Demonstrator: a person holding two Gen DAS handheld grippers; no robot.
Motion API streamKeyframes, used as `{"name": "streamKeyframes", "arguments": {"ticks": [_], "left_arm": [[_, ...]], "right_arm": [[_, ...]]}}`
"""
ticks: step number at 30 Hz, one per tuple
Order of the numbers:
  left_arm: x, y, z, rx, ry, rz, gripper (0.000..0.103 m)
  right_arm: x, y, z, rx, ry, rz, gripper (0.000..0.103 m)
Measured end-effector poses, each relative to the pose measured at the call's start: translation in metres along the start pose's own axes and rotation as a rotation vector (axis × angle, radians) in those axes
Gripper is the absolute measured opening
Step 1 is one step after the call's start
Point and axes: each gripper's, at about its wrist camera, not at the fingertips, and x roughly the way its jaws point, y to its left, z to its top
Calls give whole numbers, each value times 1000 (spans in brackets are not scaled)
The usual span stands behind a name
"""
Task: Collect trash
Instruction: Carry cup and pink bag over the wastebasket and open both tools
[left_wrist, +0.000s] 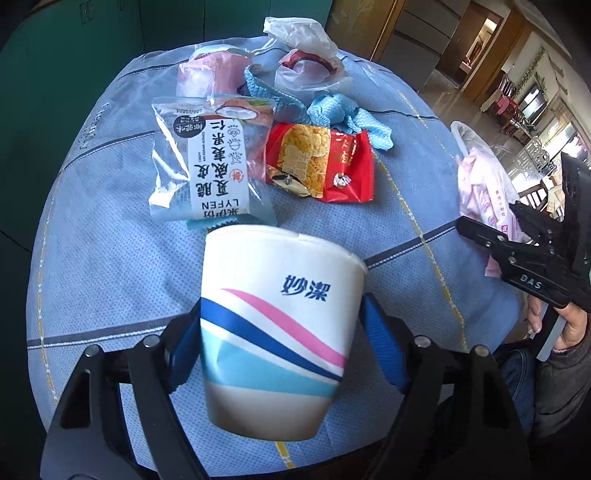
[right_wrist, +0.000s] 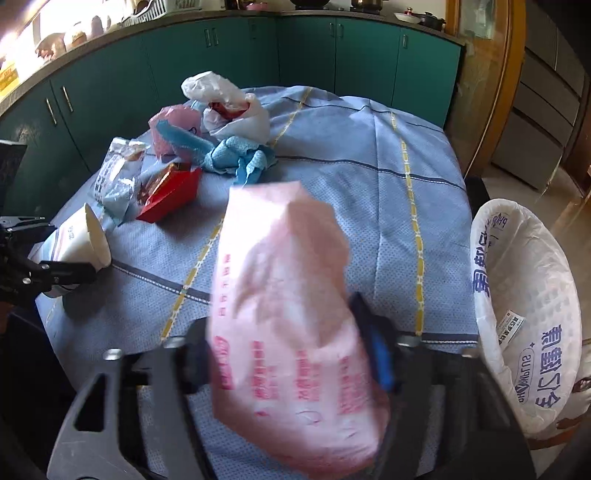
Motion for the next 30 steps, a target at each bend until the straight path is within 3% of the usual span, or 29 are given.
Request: {"name": "streamKeyframes", "arguments": {"ticks": [1,4,6,11,15,18,22,26,30], "left_arm": [[-3,-1,-1,-3,-10,0,78],[-15,-8,-3,7,-64,-20,78],[-27,-19,-3,26,-123,-54,78],[-52,-78,16,165,-266,-139,78],[-65,-139,52,247,-311,-223,78],[-62,-204,86,335,-305,-243,78],[-14,-292,127,417,-266,-291,78],[48,-335,144,401,-173,-387,78],[87,-354,157,404,-168,-344,80]], "right_arm": [[-2,-1,0,2,-1,6,42],[-19,-15,4,40,-45,6,39],[-43,-34,8,89,-121,-23,39],[-111,-99,7,245,-306,-189,39],[-129,-147,4,320,-343,-298,39],[-120,-185,13,372,-288,-326,39],[-128,-232,0,481,-317,-428,40],[-135,-258,-33,562,-327,-448,40],[-121,-258,-35,520,-290,-467,40]]}}
